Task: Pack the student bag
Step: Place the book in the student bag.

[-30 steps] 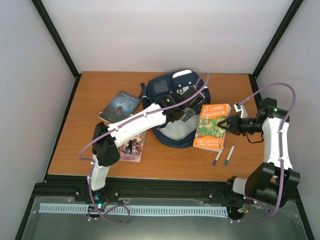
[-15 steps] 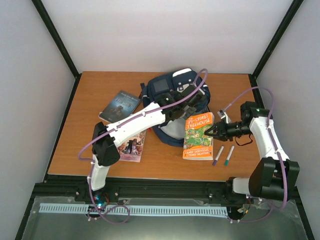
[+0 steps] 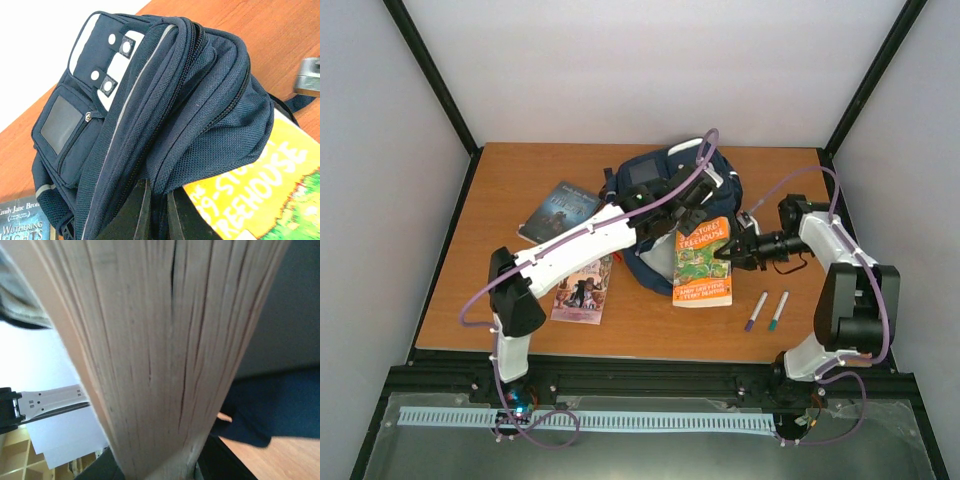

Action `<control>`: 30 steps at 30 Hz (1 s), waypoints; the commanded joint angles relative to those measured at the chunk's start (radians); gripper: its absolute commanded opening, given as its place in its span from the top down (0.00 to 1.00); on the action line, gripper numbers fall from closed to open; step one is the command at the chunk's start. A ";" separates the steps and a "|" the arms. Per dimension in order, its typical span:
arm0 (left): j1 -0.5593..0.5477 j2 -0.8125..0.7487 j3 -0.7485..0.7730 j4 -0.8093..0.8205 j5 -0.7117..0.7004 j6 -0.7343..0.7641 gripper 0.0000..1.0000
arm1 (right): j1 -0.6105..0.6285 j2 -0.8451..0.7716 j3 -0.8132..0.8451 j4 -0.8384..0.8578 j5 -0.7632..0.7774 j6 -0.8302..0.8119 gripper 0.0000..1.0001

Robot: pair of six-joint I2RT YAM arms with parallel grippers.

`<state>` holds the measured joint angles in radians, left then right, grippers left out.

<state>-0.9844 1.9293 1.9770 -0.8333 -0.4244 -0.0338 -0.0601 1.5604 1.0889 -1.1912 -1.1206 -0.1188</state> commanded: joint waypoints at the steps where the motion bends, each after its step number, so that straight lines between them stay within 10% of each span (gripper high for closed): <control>1: -0.005 -0.089 0.010 0.122 0.022 -0.039 0.99 | 0.037 0.052 0.057 0.084 -0.100 0.043 0.97; 24: -0.022 -0.068 0.000 0.117 0.066 -0.028 0.99 | 0.088 0.287 0.050 0.764 0.020 0.349 0.97; 30: -0.022 -0.064 -0.023 0.132 0.060 -0.020 0.99 | 0.128 0.423 0.174 0.626 0.032 0.229 0.75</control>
<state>-0.9905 1.9091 1.9331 -0.8215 -0.3687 -0.0650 0.0334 1.9350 1.1854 -0.5545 -1.0843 0.1860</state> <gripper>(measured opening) 0.044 0.203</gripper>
